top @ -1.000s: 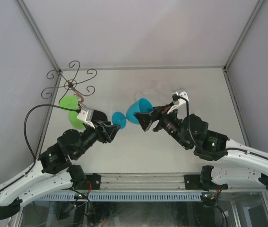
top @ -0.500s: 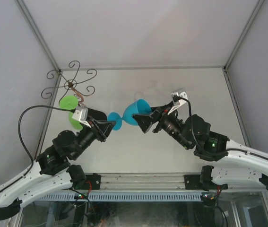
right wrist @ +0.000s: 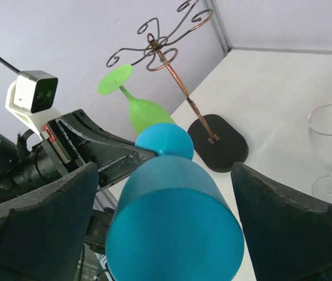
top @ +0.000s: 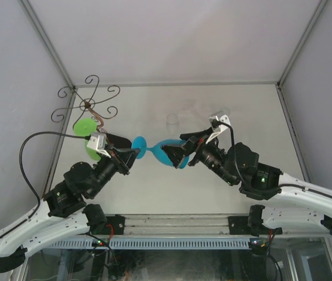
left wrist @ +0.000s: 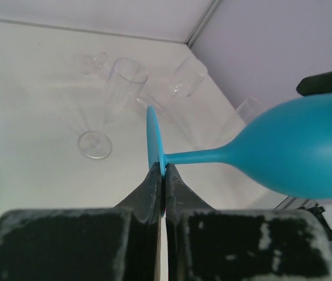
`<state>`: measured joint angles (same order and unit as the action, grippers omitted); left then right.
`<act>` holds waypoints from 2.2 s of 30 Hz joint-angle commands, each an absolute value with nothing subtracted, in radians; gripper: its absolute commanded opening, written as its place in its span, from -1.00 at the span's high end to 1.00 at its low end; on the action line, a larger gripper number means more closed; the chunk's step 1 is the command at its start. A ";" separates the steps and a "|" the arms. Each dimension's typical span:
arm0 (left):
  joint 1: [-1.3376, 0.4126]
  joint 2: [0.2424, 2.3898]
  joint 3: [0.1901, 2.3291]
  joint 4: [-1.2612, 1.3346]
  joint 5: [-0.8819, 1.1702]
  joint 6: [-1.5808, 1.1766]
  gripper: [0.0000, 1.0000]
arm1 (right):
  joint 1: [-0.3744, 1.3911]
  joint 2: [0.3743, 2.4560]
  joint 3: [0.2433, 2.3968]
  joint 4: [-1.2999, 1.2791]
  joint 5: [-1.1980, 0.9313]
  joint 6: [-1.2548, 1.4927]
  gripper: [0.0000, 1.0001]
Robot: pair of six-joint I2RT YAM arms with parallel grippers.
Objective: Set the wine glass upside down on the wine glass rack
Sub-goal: Turn the wine glass upside down at the wine rack.
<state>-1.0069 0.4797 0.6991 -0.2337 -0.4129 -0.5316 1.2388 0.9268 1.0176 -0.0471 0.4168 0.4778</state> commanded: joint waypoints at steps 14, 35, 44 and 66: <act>-1.011 0.490 0.839 -0.581 -0.482 -0.229 1.00 | 1.089 0.866 1.037 -0.243 0.157 0.425 -0.79; -1.010 0.583 0.964 -0.695 -0.276 0.161 1.00 | 1.026 1.234 1.228 -0.343 -0.285 0.383 -0.34; -1.012 0.641 0.979 -0.629 -0.204 0.211 1.00 | 1.030 1.317 1.228 -0.319 -0.288 0.376 -0.19; -1.012 0.633 0.938 -0.591 -0.217 0.251 1.00 | 1.019 1.455 1.229 -0.210 -0.388 0.451 0.34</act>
